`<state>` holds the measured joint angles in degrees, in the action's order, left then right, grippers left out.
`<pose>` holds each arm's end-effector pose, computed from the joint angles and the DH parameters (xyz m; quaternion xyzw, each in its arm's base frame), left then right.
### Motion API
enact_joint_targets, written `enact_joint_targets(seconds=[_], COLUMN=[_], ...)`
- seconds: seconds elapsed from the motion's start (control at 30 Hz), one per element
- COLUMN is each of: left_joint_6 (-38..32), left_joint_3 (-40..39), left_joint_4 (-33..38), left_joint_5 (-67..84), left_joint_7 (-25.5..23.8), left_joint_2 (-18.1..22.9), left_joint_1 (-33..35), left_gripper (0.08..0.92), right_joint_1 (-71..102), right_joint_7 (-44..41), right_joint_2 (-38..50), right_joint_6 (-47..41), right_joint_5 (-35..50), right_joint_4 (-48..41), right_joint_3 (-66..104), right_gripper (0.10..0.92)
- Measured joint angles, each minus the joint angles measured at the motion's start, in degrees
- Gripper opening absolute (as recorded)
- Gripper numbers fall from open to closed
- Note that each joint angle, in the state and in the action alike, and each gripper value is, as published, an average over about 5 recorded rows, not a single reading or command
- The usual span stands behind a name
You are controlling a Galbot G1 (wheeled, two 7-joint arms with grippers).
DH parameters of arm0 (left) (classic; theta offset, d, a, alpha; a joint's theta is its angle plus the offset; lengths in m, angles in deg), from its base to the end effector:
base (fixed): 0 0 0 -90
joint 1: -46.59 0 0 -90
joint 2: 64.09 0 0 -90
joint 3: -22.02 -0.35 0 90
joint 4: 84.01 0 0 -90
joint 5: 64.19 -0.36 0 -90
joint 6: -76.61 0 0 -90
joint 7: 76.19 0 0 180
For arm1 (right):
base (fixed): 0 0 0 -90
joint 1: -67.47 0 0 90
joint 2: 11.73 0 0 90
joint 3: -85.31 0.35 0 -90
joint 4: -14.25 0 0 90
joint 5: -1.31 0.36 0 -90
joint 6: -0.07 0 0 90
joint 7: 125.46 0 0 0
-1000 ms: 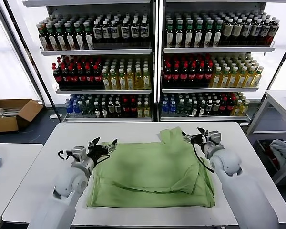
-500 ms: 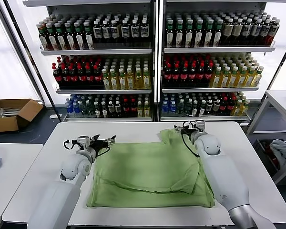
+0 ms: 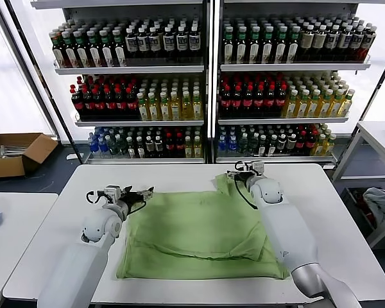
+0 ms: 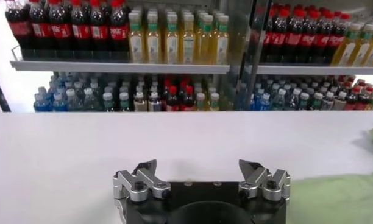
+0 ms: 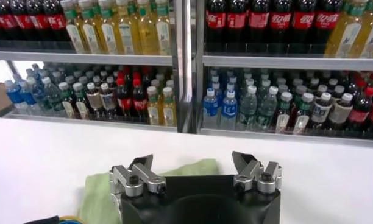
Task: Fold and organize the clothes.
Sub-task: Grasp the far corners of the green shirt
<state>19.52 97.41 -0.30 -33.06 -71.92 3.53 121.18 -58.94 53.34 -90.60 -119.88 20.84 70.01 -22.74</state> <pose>0.4386 0.0648 -0.2883 -0.0733 -0.9639 0.0167 0.2556 0.5601 -0.0162 -0.2827 0.0794 -0.9605 0.0150 0.2665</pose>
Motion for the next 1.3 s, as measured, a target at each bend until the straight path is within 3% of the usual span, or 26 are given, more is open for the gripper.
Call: enact_joint_targets(seconds=[0.57, 0.7, 1.3], left_joint_6=[0.0, 0.0, -0.2], left_joint_3=[-0.6, -0.8, -0.7], left_joint_4=[-1.4, -1.6, -1.0], left_joint_5=[-1.7, -2.0, -2.6], left_joint_7=[-0.7, -0.7, -0.8], left_joint_2=[0.9, 1.0, 1.9], left_joint_1=[0.9, 1.3, 3.1], left_gripper=[0.82, 0.749, 0.23], right_joint_1=[1.1, 1.4, 3.6], right_joint_7=[0.2, 0.3, 0.9], right_joint_2=[-0.4, -0.3, 0.6], right_joint_6=[0.0, 0.1, -0.7], right_joint_5=[-0.6, -0.7, 0.0], right_joint_4=[-0.9, -0.9, 1.3], right_joint_3=[0.5, 0.6, 0.7], right_gripper=[0.823, 0.789, 0.282])
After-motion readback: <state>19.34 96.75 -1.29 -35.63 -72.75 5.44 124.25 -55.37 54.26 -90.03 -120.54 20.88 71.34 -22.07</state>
